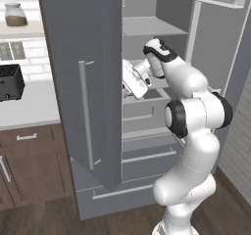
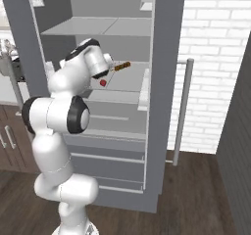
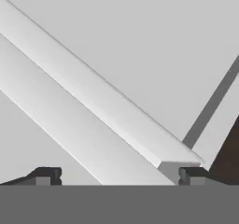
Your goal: Take the strawberry from the fridge and place it on top of the pancake, located on the dining counter.
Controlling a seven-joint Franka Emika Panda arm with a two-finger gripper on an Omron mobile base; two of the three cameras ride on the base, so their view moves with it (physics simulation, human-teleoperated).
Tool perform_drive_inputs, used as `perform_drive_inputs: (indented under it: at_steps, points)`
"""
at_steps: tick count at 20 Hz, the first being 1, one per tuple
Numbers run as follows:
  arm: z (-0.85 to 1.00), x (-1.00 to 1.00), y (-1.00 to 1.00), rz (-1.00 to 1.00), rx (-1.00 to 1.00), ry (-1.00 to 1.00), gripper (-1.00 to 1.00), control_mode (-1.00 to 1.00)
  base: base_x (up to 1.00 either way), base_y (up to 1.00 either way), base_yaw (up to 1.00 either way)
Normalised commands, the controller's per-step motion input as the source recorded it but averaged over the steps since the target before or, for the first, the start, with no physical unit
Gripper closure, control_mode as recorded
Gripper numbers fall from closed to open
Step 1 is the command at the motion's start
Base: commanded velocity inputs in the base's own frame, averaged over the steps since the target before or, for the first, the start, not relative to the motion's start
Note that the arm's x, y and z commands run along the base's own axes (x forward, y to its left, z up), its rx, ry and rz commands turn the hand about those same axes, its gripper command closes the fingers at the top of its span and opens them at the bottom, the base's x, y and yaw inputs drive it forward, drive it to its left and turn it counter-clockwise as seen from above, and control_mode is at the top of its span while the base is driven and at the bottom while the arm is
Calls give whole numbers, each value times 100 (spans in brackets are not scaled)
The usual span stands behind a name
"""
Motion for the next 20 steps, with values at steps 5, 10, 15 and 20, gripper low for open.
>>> perform_drive_inputs:
  at_steps: [5, 10, 15, 20]
  points:
    - [-4, -54, 66, 0, 0, -1, -100, -100, 0, 0, 0]
    - [0, -48, 74, 0, 0, -1, -100, -100, 0, 0, 0]
    - [0, -40, 71, 0, 0, -1, -100, -100, 0, 0, 0]
    - [0, -28, 38, 0, 0, -2, -100, -100, 0, 0, 0]
